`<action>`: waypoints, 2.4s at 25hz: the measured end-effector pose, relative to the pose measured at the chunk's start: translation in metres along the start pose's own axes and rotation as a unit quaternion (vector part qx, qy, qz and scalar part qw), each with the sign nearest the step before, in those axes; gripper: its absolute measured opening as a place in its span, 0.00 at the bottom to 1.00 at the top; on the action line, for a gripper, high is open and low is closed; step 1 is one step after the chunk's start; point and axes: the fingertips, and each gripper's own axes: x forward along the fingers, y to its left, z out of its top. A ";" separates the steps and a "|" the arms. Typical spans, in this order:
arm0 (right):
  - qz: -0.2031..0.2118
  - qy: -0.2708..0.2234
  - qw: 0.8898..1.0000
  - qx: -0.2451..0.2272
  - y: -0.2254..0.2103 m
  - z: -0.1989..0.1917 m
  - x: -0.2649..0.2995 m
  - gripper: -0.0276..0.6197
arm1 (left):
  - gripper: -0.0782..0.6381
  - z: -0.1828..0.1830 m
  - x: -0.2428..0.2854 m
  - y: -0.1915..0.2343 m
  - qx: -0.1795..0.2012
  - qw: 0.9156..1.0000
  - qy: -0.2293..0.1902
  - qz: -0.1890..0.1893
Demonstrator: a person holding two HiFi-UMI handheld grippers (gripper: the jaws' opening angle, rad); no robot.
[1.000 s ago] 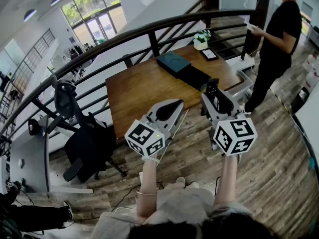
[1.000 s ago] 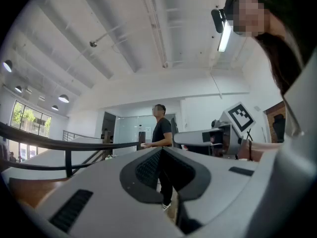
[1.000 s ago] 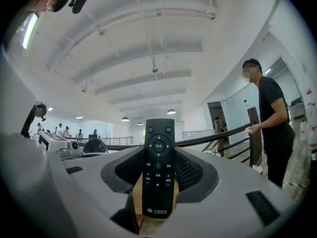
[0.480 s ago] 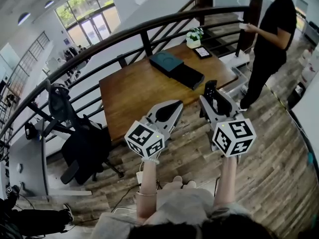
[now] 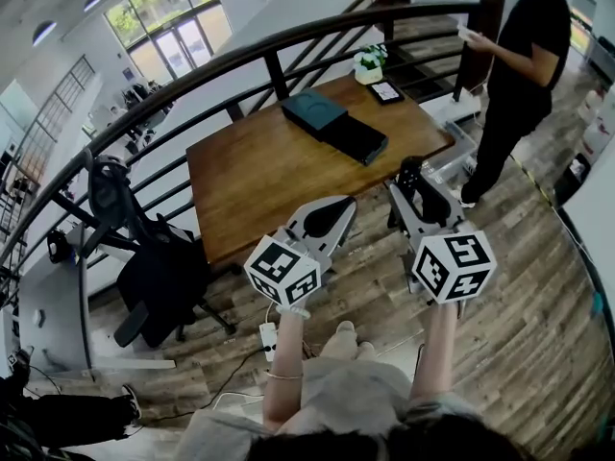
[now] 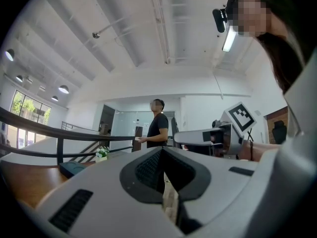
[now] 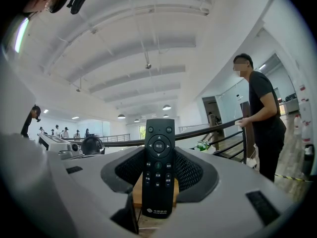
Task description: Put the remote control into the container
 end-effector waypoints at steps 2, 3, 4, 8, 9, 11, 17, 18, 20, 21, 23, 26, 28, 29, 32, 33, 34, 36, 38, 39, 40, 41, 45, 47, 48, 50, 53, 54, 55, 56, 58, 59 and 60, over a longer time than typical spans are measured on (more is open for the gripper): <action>0.002 0.000 1.000 0.003 -0.002 0.000 0.003 0.35 | 0.12 0.000 0.003 0.003 0.001 1.000 0.001 0.002; 0.003 0.000 1.000 0.004 -0.003 0.000 0.006 0.35 | 0.12 0.000 0.005 0.005 0.001 1.000 0.001 0.003; 0.005 0.000 1.000 0.004 -0.005 -0.001 0.010 0.35 | 0.11 0.000 0.007 0.008 0.001 1.000 0.001 0.003; 0.009 0.003 1.000 0.000 -0.013 -0.001 0.026 0.35 | 0.11 -0.002 0.019 0.022 0.000 1.000 0.000 0.002; 0.009 0.003 1.000 0.000 -0.016 0.000 0.031 0.35 | 0.12 -0.002 0.023 0.026 0.000 1.000 0.000 0.000; 0.008 0.001 1.000 -0.001 -0.022 0.004 0.040 0.35 | 0.11 0.000 0.031 0.034 0.001 1.000 -0.002 -0.003; 0.007 0.006 1.000 -0.006 -0.034 0.006 0.073 0.35 | 0.11 -0.001 0.054 0.062 -0.001 1.000 -0.004 -0.013; 0.007 0.006 1.000 -0.007 -0.036 0.006 0.078 0.35 | 0.11 -0.002 0.057 0.066 -0.002 1.000 -0.003 -0.015; 0.005 0.007 1.000 -0.006 -0.041 0.006 0.088 0.35 | 0.12 -0.003 0.064 0.074 0.000 1.000 -0.001 -0.021; 0.004 0.008 1.000 -0.006 -0.043 0.006 0.092 0.35 | 0.12 -0.003 0.067 0.078 0.002 1.000 -0.001 -0.026; 0.004 0.010 1.000 -0.005 -0.047 0.006 0.101 0.35 | 0.11 -0.002 0.073 0.083 0.005 0.999 -0.001 -0.035; 0.002 0.014 1.000 -0.007 -0.051 0.002 0.112 0.35 | 0.11 -0.003 0.079 0.093 0.006 0.999 -0.003 -0.043; 0.003 0.017 1.000 -0.010 -0.049 -0.003 0.118 0.35 | 0.12 -0.006 0.080 0.099 0.005 0.999 -0.005 -0.043; 0.003 0.018 1.000 -0.011 -0.048 -0.005 0.121 0.35 | 0.12 -0.006 0.080 0.103 0.005 0.999 -0.006 -0.044; 0.001 0.019 1.000 -0.010 -0.049 -0.007 0.130 0.35 | 0.12 -0.008 0.082 0.112 0.005 0.999 -0.004 -0.047; 0.000 0.021 1.000 -0.008 -0.050 -0.008 0.132 0.35 | 0.11 -0.009 0.082 0.115 0.005 0.999 -0.001 -0.047; 0.000 0.022 1.000 -0.007 -0.050 -0.009 0.135 0.35 | 0.11 -0.009 0.081 0.118 0.005 0.999 0.001 -0.046; 0.000 0.025 1.000 -0.006 -0.051 -0.010 0.139 0.35 | 0.11 -0.010 0.079 0.124 0.002 0.999 0.001 -0.042; -0.001 0.026 1.000 -0.004 -0.053 -0.009 0.143 0.35 | 0.12 -0.011 0.080 0.128 -0.001 0.999 0.002 -0.039; -0.001 0.027 1.000 -0.004 -0.055 -0.009 0.145 0.35 | 0.11 -0.012 0.081 0.130 -0.003 0.999 0.003 -0.038; -0.001 0.029 1.000 -0.004 -0.057 -0.010 0.148 0.35 | 0.11 -0.014 0.083 0.133 -0.005 0.999 0.004 -0.036; 0.001 0.032 0.999 -0.004 -0.059 -0.011 0.152 0.35 | 0.11 -0.015 0.084 0.136 -0.007 0.999 0.005 -0.034; 0.009 0.040 0.999 -0.006 -0.069 -0.011 0.164 0.35 | 0.11 -0.018 0.095 0.147 -0.012 1.000 0.004 -0.021; 0.015 0.042 0.999 -0.005 -0.077 -0.010 0.171 0.35 | 0.12 -0.018 0.103 0.152 -0.014 1.000 0.005 -0.016; 0.017 0.043 0.999 -0.003 -0.081 -0.009 0.175 0.35 | 0.12 -0.019 0.108 0.155 -0.014 1.000 0.006 -0.014; 0.021 0.047 0.999 -0.003 -0.092 -0.009 0.184 0.35 | 0.11 -0.020 0.119 0.160 -0.016 1.000 0.008 -0.010; 0.032 0.053 0.998 0.000 -0.107 -0.009 0.198 0.35 | 0.11 -0.023 0.135 0.170 -0.019 1.000 0.011 0.001; 0.036 0.055 0.998 0.000 -0.113 -0.010 0.203 0.35 | 0.11 -0.025 0.140 0.173 -0.020 1.000 0.012 0.006; 0.040 0.058 0.998 0.000 -0.118 -0.010 0.208 0.35 | 0.12 -0.026 0.146 0.177 -0.021 1.000 0.013 0.010; 0.044 0.061 0.997 0.000 -0.123 -0.011 0.212 0.35 | 0.11 -0.027 0.151 0.180 -0.022 1.000 0.013 0.014; 0.054 0.067 0.996 -0.002 -0.131 -0.011 0.221 0.35 | 0.11 -0.028 0.162 0.186 -0.024 0.999 0.013 0.022; 0.058 0.069 0.996 -0.003 -0.135 -0.011 0.225 0.35 | 0.11 -0.029 0.166 0.188 -0.025 0.999 0.013 0.025; 0.061 0.071 0.996 -0.004 -0.139 -0.011 0.228 0.35 | 0.11 -0.030 0.171 0.190 -0.025 0.999 0.013 0.028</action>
